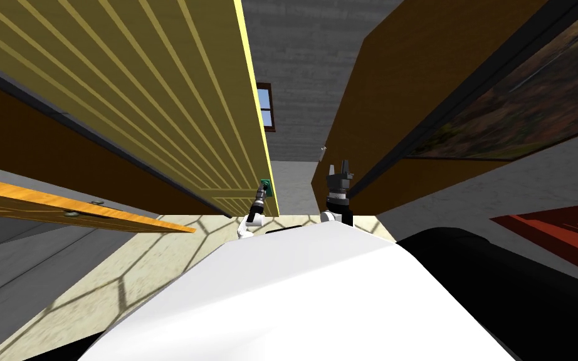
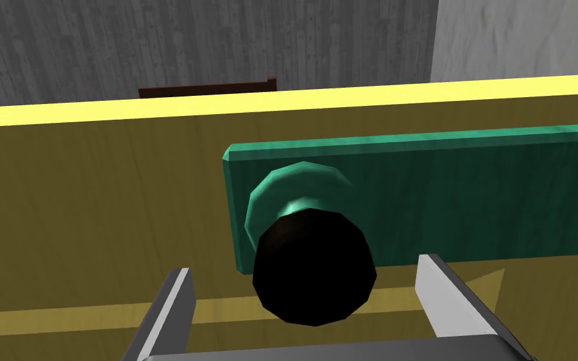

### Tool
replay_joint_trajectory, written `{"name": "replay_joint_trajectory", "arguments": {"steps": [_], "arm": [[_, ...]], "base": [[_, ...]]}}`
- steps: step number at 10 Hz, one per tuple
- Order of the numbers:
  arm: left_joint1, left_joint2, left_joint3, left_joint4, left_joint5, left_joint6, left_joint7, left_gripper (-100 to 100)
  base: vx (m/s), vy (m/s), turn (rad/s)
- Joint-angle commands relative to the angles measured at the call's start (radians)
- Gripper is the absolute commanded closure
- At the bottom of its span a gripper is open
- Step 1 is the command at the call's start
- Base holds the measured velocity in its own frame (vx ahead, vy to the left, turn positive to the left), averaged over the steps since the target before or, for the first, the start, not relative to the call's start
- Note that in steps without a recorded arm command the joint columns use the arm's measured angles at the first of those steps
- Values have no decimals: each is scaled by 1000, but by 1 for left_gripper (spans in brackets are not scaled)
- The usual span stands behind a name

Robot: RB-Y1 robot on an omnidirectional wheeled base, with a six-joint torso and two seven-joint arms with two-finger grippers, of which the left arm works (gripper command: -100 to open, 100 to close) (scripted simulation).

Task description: Push the door open

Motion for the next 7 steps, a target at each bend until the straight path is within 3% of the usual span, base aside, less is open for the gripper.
{"name": "replay_joint_trajectory", "arguments": {"steps": [1, 2, 3, 7], "arm": [[-5, -10, 4, 11, 0, -5, 0, -100], [-3, -6, 3, 7, 0, -4, 0, -100], [-3, -6, 3, 7, 0, -4, 0, 100], [-3, -6, 3, 7, 0, -4, 0, 100]], "base": [[184, -29, -18], [85, -12, -1], [-13, 0, 4], [-9, 3, -6]]}}
